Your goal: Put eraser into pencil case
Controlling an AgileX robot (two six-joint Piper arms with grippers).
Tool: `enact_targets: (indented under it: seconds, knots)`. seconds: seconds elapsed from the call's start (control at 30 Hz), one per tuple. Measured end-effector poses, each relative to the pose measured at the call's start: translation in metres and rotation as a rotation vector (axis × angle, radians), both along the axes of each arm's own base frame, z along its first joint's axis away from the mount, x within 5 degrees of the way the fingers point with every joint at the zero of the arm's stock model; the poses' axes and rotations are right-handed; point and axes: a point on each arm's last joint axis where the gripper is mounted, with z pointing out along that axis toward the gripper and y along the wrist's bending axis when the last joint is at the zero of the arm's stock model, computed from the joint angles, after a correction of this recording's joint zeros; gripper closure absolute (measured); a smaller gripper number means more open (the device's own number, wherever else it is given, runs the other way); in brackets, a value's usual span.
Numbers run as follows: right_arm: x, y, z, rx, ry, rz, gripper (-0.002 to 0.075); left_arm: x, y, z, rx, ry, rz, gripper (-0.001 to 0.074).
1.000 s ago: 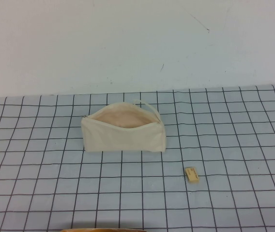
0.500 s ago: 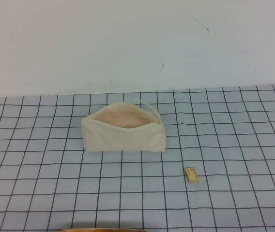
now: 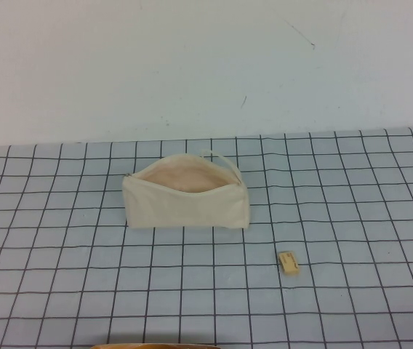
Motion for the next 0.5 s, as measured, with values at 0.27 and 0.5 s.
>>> enact_targets:
  seconds: [0.27, 0.5]
  knots:
    - [-0.004, 0.005, 0.05, -0.482, -0.162, 0.114, 0.0727, 0.0, 0.0, 0.0, 0.0, 0.0, 0.0, 0.0736]
    - [0.027, 0.01, 0.11, -1.034, 0.019, 0.457, 0.0727, 0.0, 0.0, 0.0, 0.0, 0.0, 0.0, 0.0736]
